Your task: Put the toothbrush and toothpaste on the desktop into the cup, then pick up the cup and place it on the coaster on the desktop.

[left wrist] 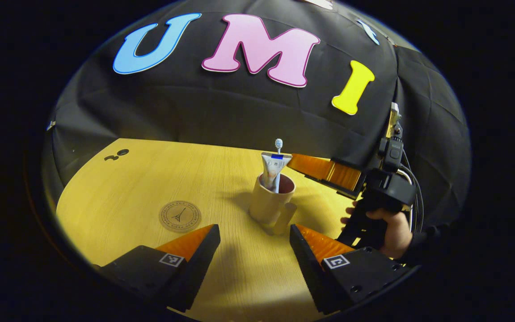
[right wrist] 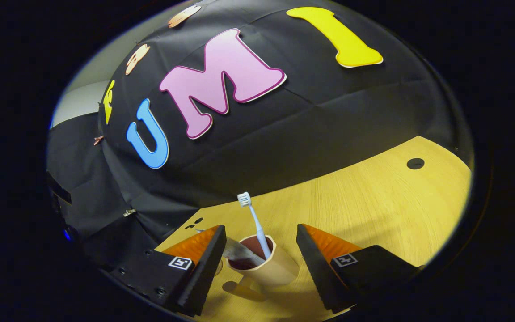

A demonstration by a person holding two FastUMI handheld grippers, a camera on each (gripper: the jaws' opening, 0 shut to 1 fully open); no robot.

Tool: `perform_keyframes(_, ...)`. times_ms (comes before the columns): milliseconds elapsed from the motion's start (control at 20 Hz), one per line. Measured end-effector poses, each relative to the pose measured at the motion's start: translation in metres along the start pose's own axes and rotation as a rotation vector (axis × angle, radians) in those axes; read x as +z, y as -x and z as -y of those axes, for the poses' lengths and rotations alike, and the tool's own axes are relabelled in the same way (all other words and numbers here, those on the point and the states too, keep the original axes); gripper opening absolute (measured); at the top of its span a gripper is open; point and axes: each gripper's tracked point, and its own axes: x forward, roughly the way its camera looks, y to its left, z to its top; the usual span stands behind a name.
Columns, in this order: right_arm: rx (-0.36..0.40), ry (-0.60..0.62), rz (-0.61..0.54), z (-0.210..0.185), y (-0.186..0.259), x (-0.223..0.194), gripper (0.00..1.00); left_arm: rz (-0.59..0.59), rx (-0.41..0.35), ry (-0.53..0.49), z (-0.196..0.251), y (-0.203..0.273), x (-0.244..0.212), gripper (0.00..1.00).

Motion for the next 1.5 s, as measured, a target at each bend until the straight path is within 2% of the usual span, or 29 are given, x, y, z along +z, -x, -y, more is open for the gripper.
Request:
perform_keyframes(150, -0.099, -0.042, -0.077, 0.009, 0.009, 0.002, 0.98, -0.021, 0.03, 0.005, -0.005, 0.015, -0.012, 0.97)
perform_keyframes(250, -0.105, -0.025, -0.092, 0.001, 0.018, 0.007, 0.98, -0.028, 0.063, 0.007, -0.011, 0.028, -0.018, 0.97)
perform_keyframes(350, -0.15, 0.025, -0.143, 0.004, 0.024, 0.005, 0.98, -0.031, 0.093, 0.018, -0.019, 0.044, -0.022, 0.97)
perform_keyframes(400, -0.146, 0.034, -0.163, -0.001, 0.026, 0.005, 0.98, -0.036, 0.105, 0.028, -0.023, 0.051, -0.024, 1.0)
perform_keyframes(500, -0.148, 0.018, -0.211, -0.012, 0.03, 0.001, 0.98, -0.04, 0.134, 0.046, -0.033, 0.064, -0.026, 0.97)
perform_keyframes(650, -0.189, 0.011, -0.336, -0.019, 0.034, -0.017, 0.98, -0.032, 0.182, 0.08, -0.052, 0.083, -0.028, 0.97)
perform_keyframes(800, -0.21, 0.008, -0.433, -0.029, 0.029, -0.031, 0.98, -0.031, 0.204, 0.125, -0.067, 0.094, -0.035, 0.98)
perform_keyframes(950, -0.274, 0.008, -0.508, -0.027, 0.021, -0.045, 0.98, -0.032, 0.215, 0.135, -0.08, 0.103, -0.043, 0.98)
perform_keyframes(1150, -0.373, -0.023, -0.612, -0.019, 0.023, -0.067, 0.98, -0.06, 0.232, 0.088, -0.097, 0.117, -0.062, 0.97)
perform_keyframes(1300, -0.434, -0.038, -0.678, -0.013, 0.02, -0.088, 0.98, -0.089, 0.224, 0.105, -0.107, 0.127, -0.078, 0.98)
perform_keyframes(1500, -0.527, 0.05, -0.751, 0.004, 0.02, -0.108, 0.98, -0.11, 0.24, 0.116, -0.123, 0.138, -0.091, 0.98)
